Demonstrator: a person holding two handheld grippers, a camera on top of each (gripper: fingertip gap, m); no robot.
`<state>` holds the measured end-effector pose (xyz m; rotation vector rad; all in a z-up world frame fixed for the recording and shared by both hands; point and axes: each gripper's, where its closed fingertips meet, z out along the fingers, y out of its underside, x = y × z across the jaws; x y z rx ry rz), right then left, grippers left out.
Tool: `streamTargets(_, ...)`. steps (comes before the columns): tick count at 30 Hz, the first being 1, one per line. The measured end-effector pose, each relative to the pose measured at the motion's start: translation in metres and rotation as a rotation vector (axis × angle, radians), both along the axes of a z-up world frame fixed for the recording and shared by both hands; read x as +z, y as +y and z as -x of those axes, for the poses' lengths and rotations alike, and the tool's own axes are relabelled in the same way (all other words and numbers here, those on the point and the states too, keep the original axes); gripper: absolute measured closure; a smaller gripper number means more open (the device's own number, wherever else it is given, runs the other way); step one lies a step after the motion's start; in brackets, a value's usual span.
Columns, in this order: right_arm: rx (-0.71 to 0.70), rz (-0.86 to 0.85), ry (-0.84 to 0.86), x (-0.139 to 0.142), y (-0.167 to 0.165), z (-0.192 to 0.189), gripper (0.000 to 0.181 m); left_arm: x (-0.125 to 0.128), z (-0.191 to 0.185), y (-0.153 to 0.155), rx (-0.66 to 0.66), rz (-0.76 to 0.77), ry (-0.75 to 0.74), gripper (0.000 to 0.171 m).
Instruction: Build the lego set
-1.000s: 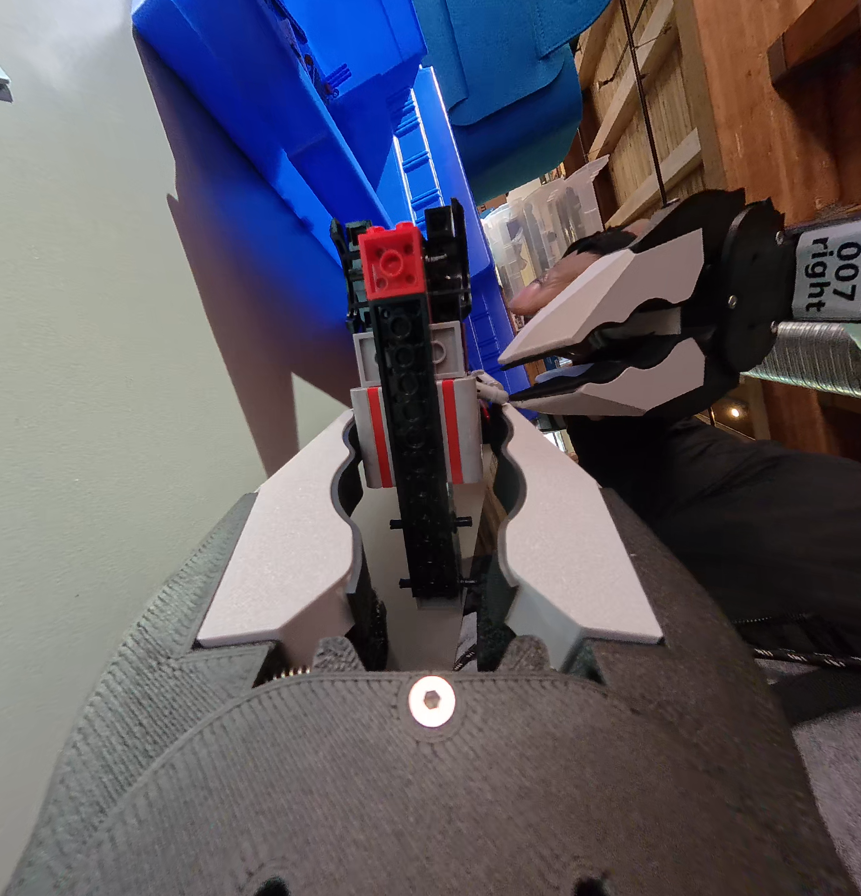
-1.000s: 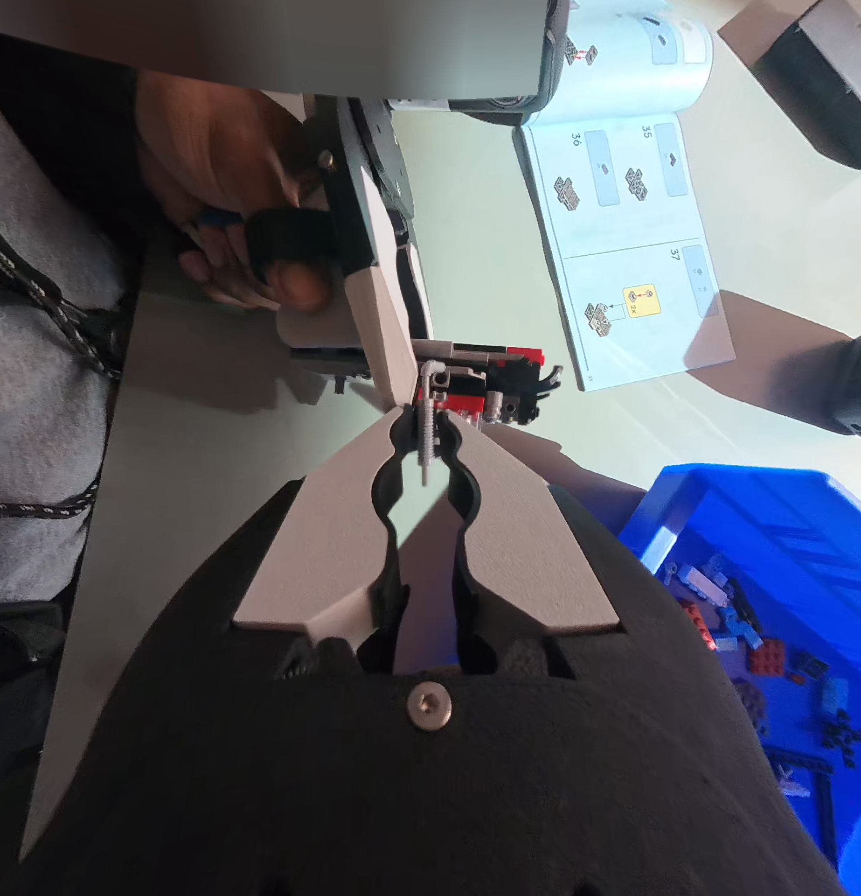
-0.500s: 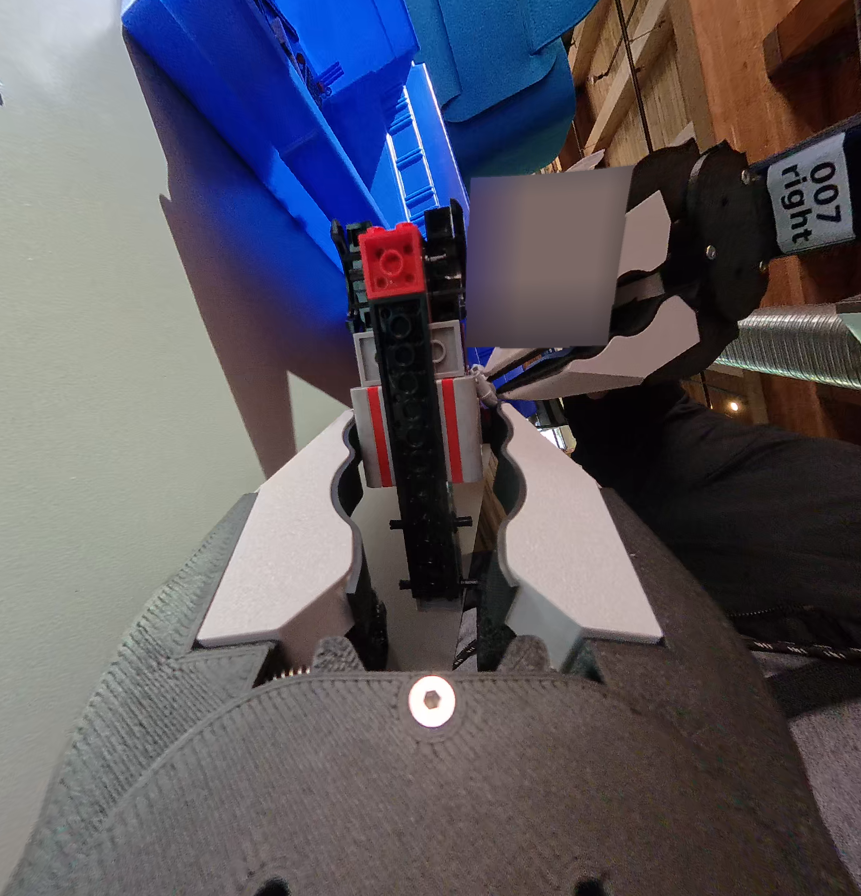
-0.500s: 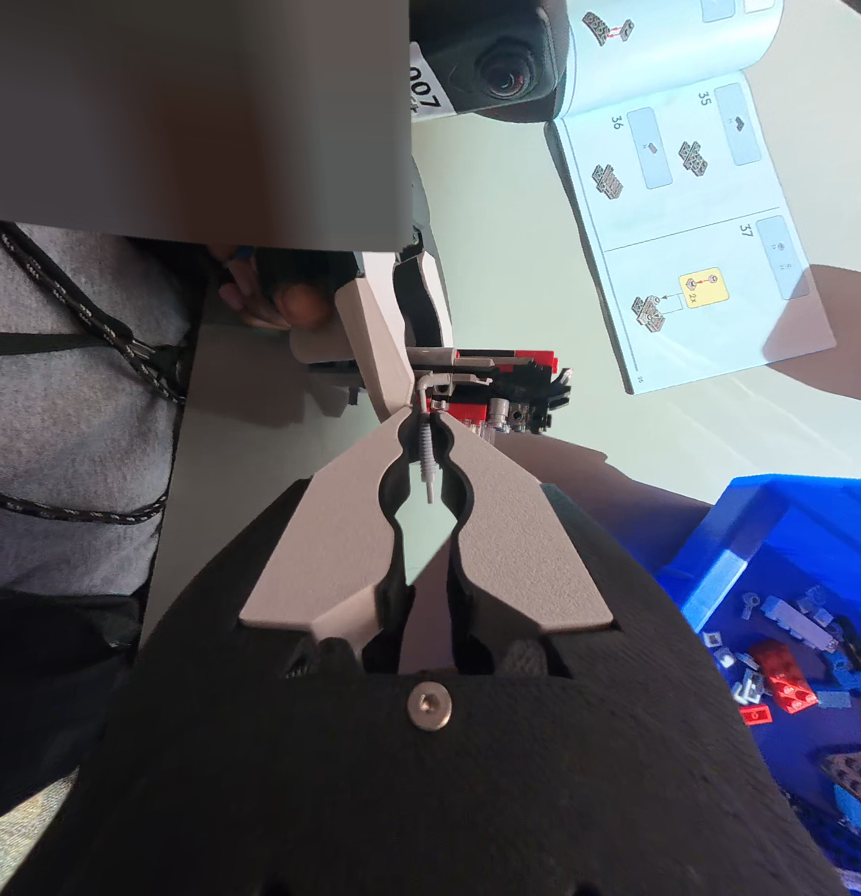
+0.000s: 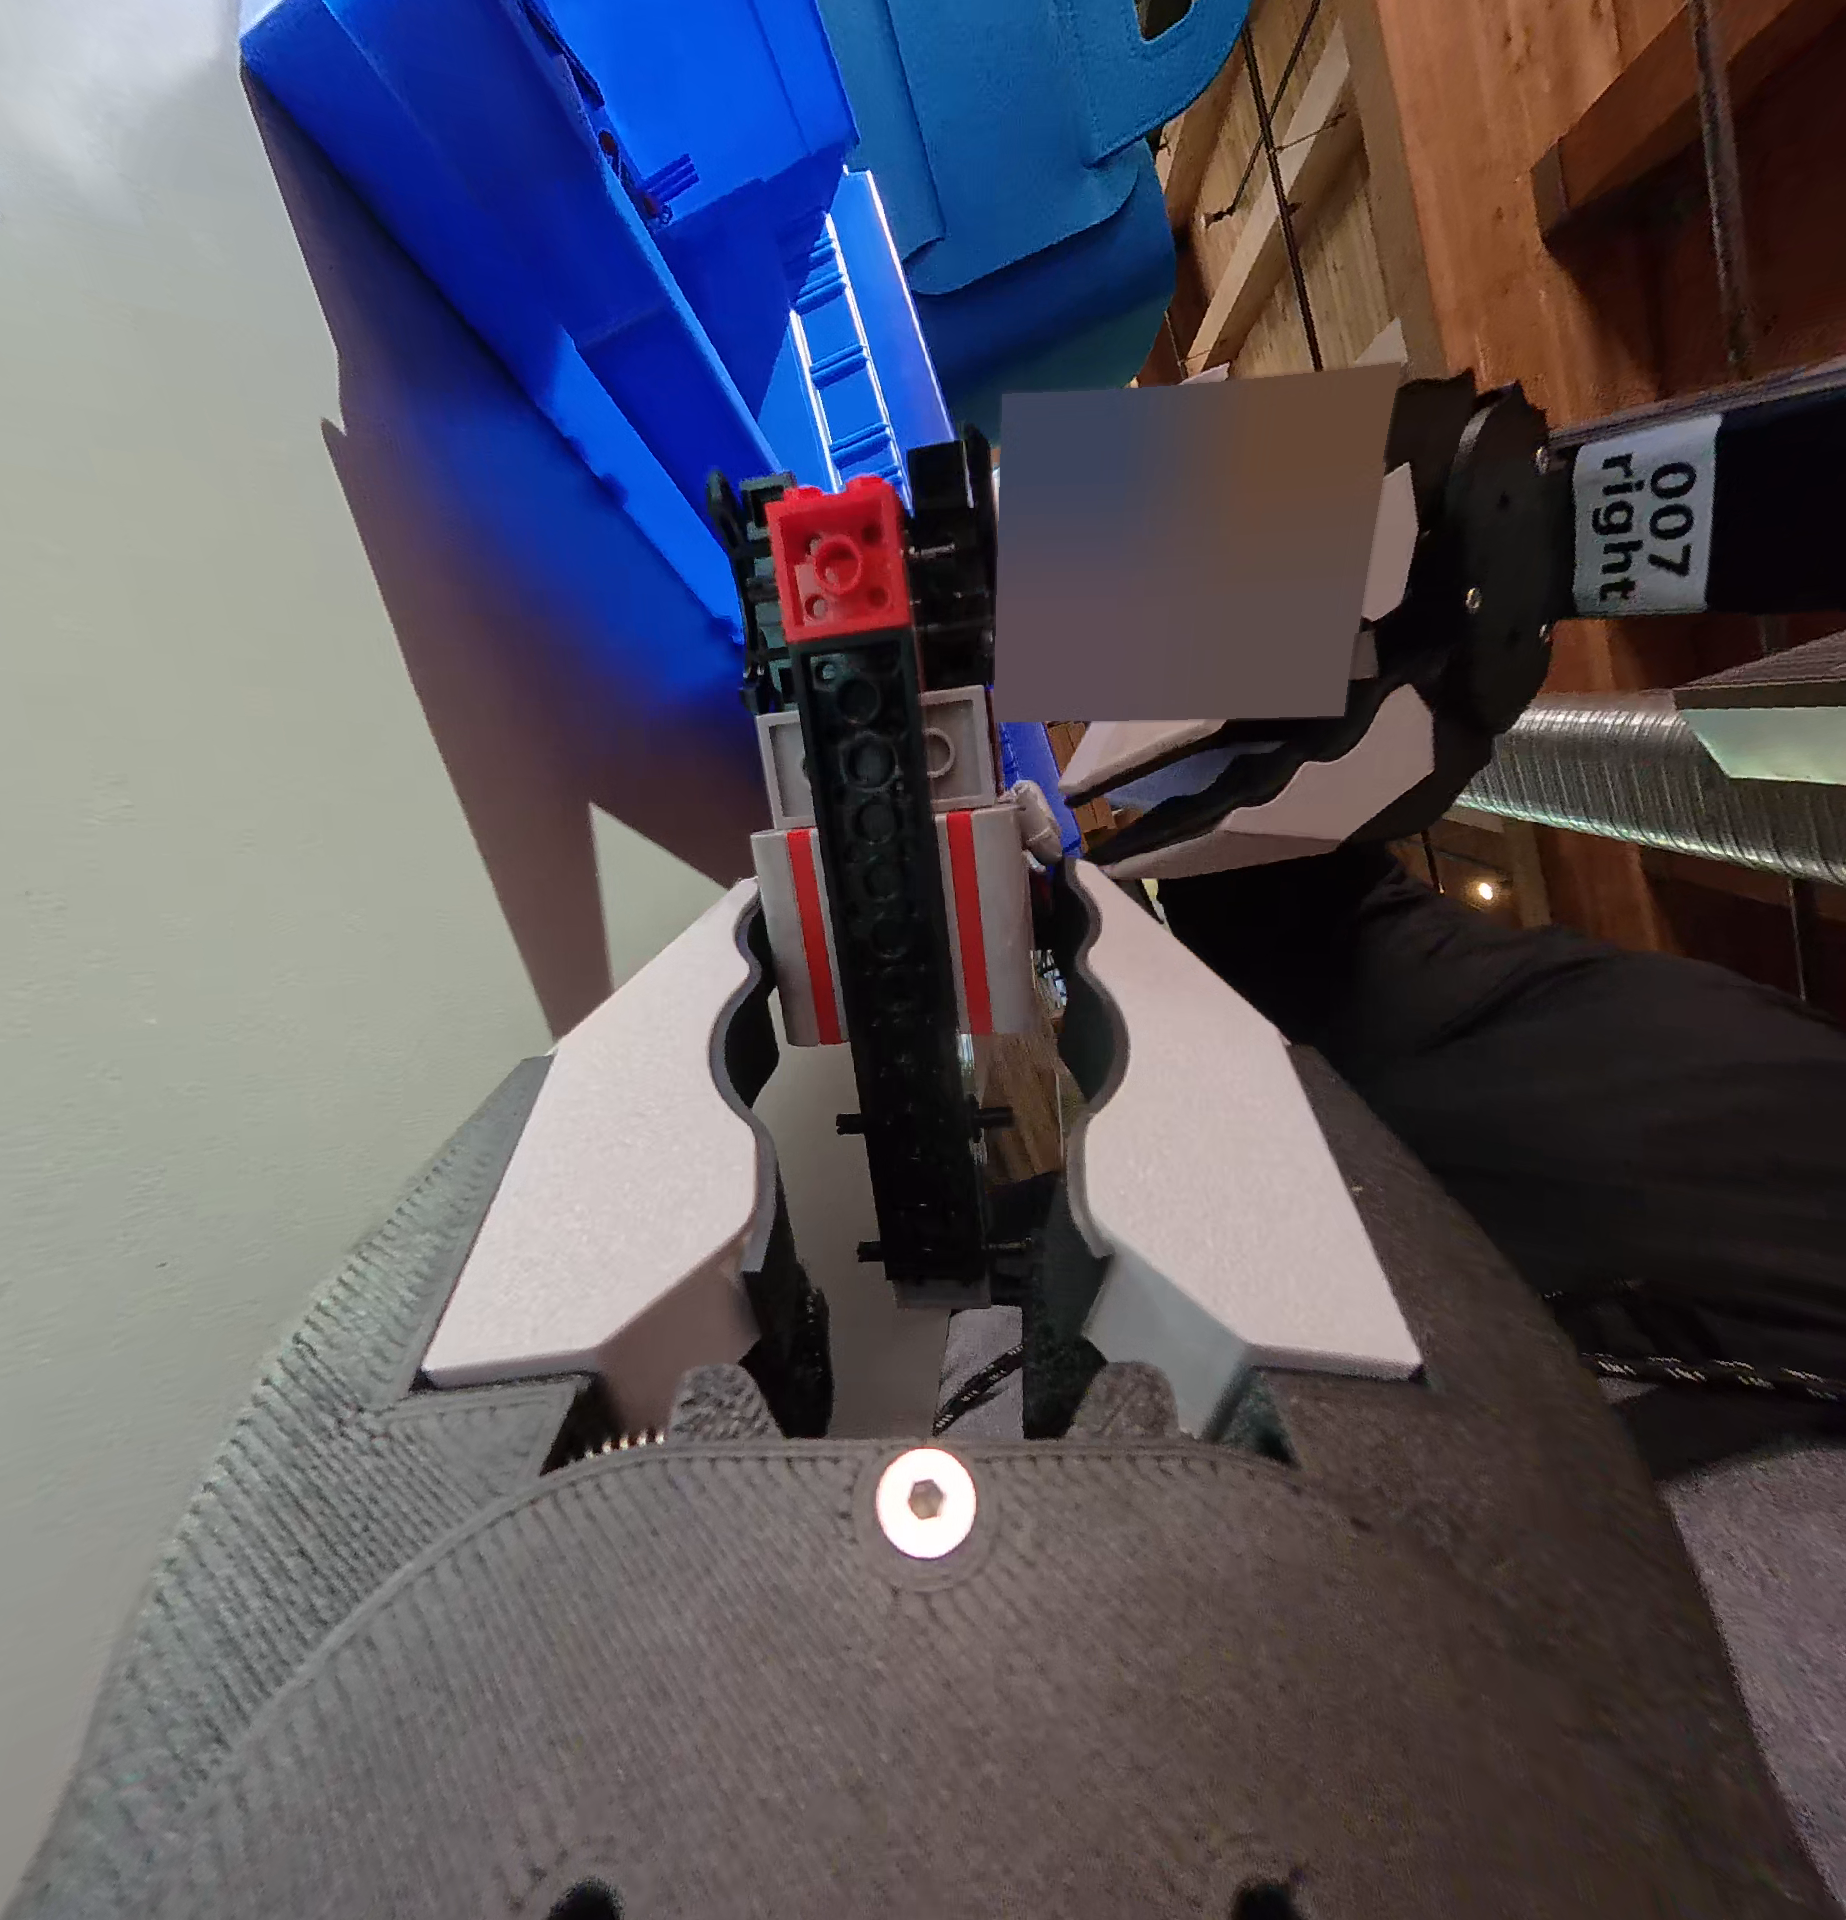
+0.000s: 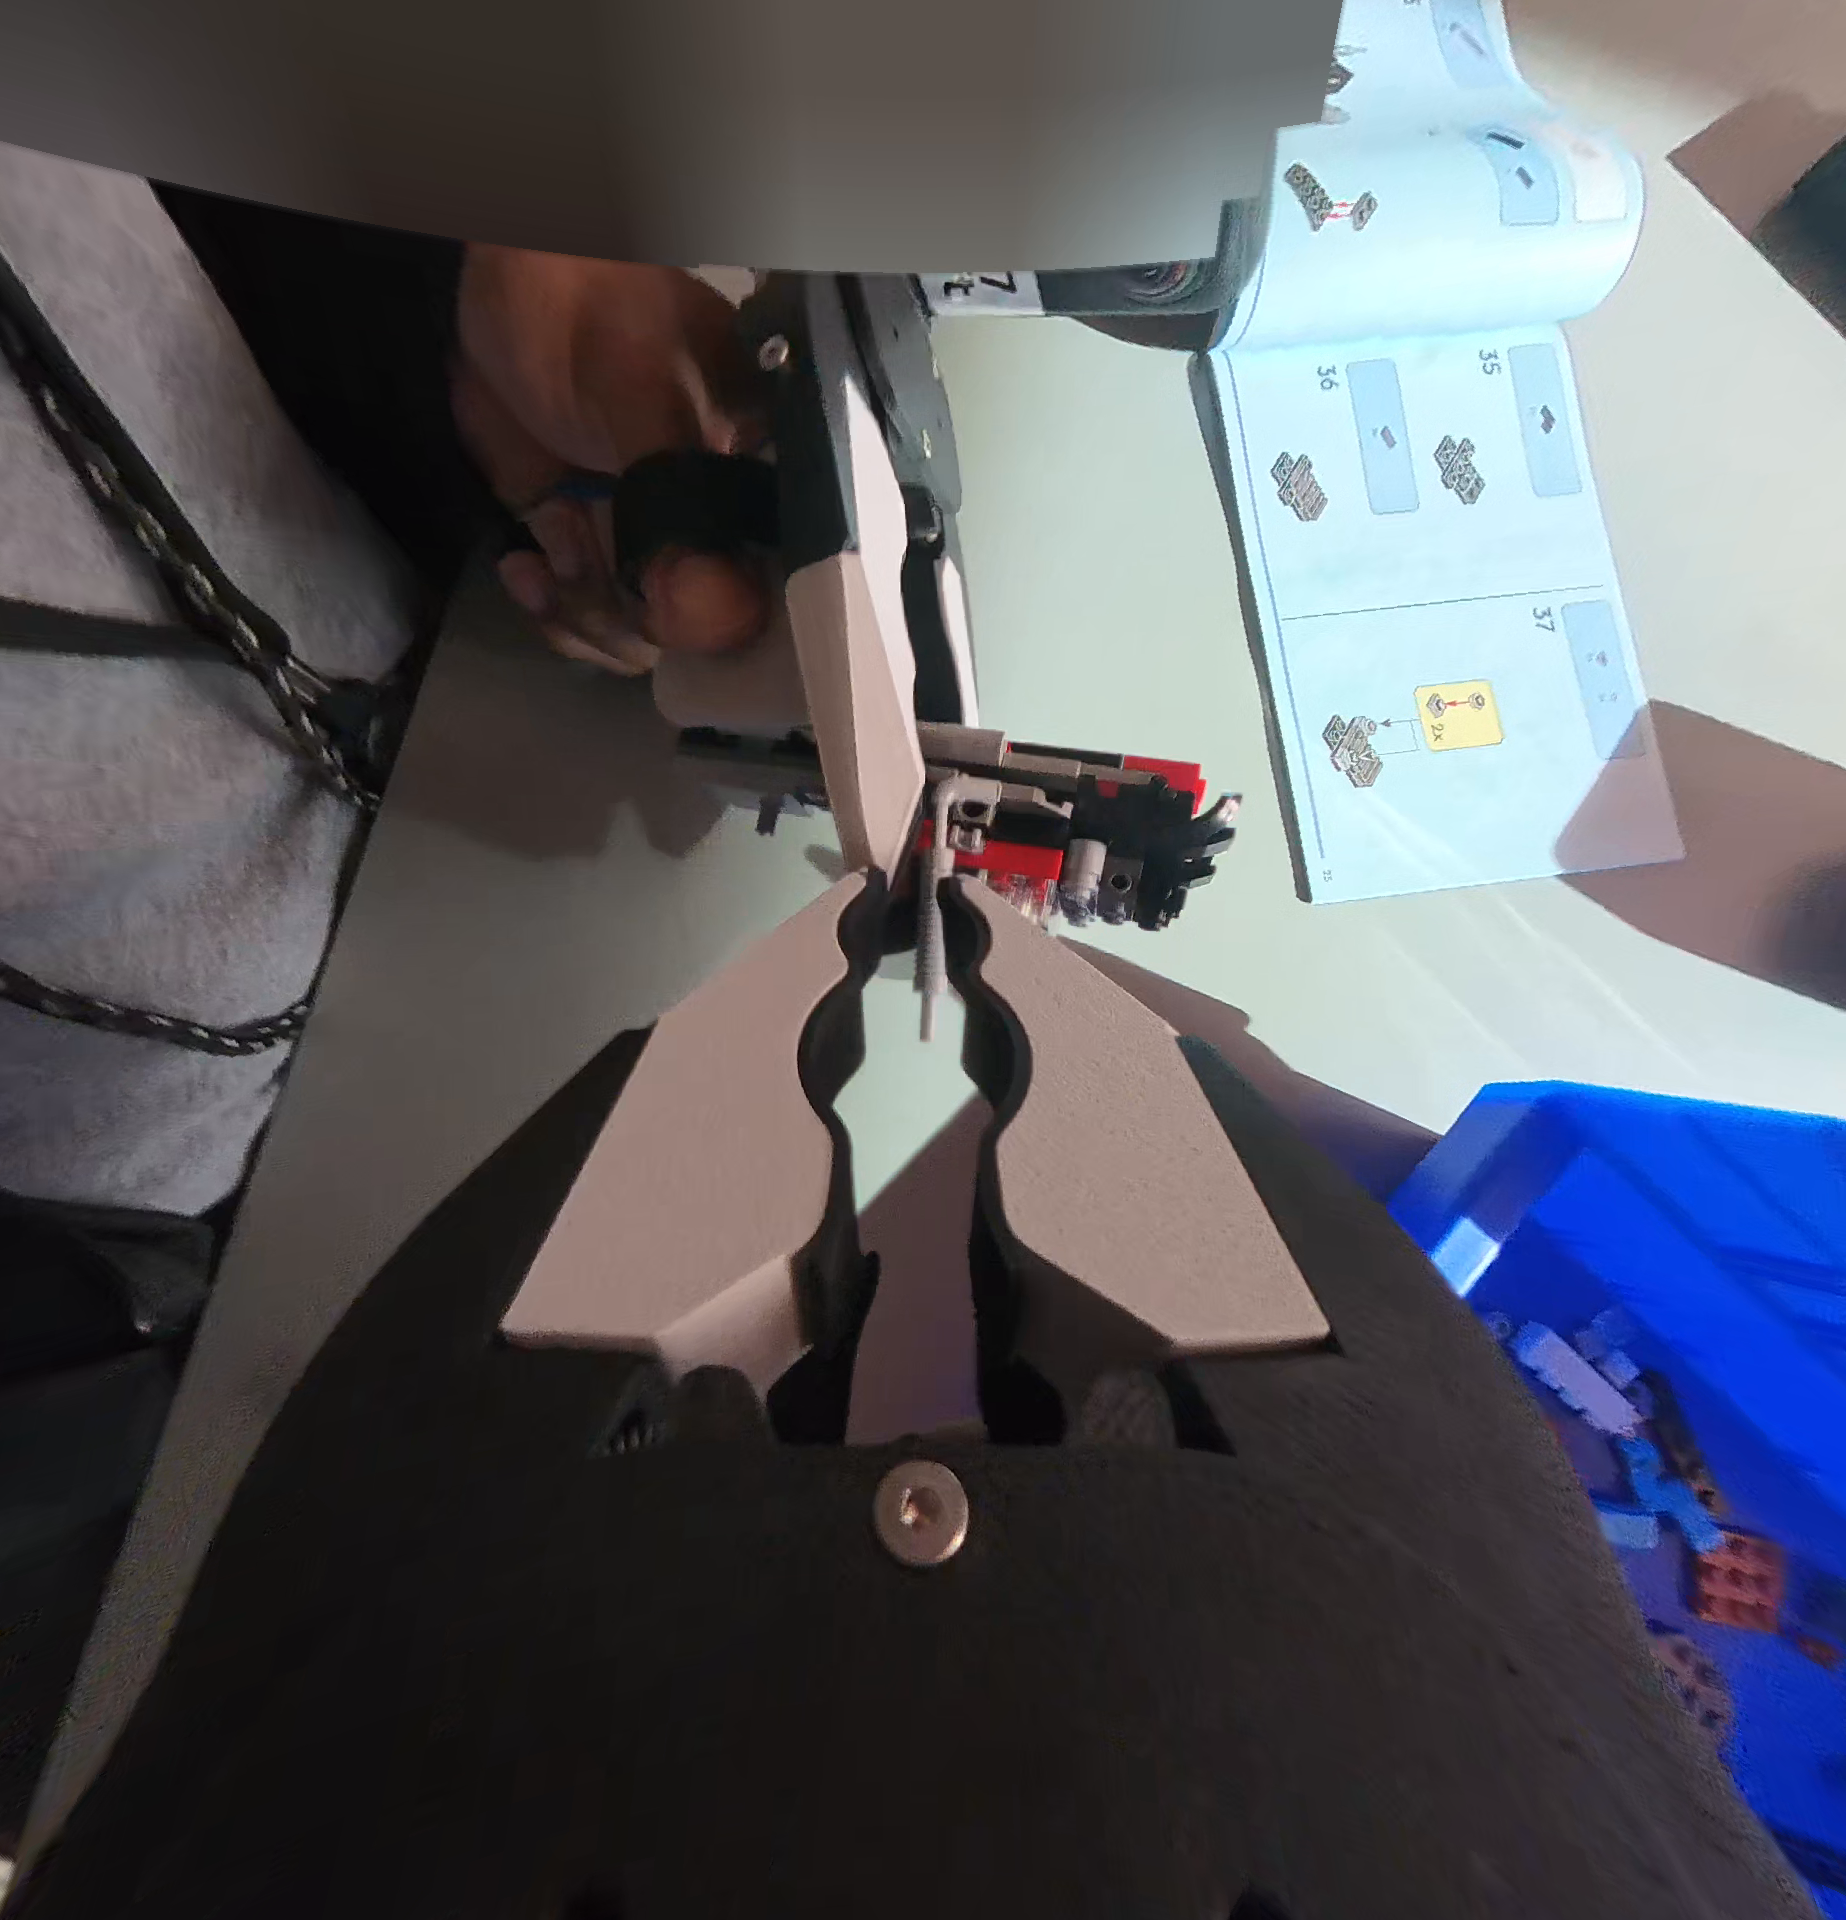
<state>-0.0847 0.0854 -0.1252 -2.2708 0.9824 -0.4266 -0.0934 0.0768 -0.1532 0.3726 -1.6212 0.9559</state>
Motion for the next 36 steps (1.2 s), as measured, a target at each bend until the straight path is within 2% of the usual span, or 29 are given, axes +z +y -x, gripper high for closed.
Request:
streamTargets(13, 0.113, 0.1, -0.045, 0.0, -0.012, 0.01, 0.168, 0.002, 0.0, 0.002, -0.008, 0.009, 0.009, 0.118)
streamTargets(19, 0.237, 0.342, -0.27, -0.004, -0.017, 0.008, 0.162, 0.002, 0.0, 0.001, -0.01, 0.007, 0.014, 0.118)
streamTargets(25, 0.325, 0.481, -0.405, -0.002, -0.013, 0.005, 0.161, 0.002, 0.0, 0.001, -0.009, 0.007, 0.011, 0.118)
streamTargets(32, 0.321, 0.467, -0.343, -0.008, -0.013, 0.005, 0.171, 0.001, 0.0, 0.001, -0.007, 0.007, 0.002, 0.118)
streamTargets(36, 0.23, 0.306, -0.231, -0.006, -0.012, 0.005, 0.172, 0.0, 0.001, 0.001, -0.008, 0.006, -0.008, 0.118)
